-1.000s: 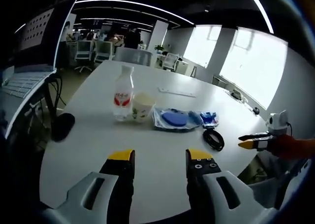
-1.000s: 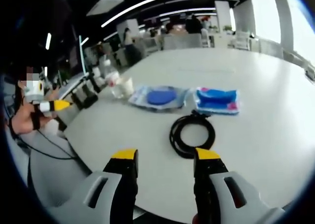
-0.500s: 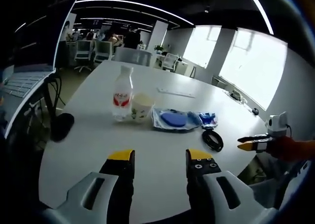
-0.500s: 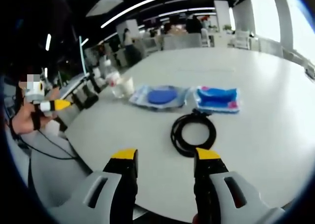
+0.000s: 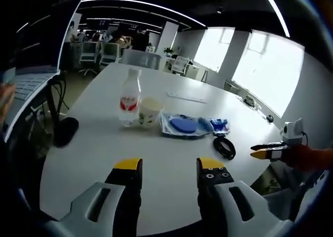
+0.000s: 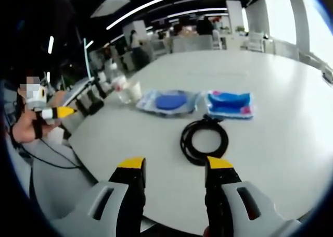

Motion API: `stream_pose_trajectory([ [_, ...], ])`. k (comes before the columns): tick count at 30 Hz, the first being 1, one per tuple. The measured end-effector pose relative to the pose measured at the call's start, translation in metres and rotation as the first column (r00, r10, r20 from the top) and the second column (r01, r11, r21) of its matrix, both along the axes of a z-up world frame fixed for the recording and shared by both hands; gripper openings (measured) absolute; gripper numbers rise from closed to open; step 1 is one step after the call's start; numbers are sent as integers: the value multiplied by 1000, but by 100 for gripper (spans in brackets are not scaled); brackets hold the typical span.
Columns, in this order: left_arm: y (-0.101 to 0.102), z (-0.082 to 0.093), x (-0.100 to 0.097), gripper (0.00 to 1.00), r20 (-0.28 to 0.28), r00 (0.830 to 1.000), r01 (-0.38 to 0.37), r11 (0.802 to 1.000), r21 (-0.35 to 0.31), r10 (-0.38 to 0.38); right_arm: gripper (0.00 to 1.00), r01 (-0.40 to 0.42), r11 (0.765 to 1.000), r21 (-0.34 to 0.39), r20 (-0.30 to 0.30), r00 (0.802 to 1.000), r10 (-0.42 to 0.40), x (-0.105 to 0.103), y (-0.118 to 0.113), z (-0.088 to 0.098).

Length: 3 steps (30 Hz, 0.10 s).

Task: Arrange the tabletop items into an orderly group along one side of the table until the central work area is clear of visible clutter.

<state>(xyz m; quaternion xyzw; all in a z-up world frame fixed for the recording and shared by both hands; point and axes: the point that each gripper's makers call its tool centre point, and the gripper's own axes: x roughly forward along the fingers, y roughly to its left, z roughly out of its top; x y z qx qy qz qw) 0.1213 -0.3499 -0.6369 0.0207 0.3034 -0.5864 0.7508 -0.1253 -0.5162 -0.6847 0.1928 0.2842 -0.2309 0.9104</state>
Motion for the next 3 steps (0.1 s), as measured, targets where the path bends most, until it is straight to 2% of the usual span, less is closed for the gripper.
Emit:
stream_pose_trajectory([
  [3, -1, 0, -1, 41, 3, 1000, 7, 1000, -2, -7, 43, 0, 1000, 1, -1, 1000, 0, -1, 0, 0],
])
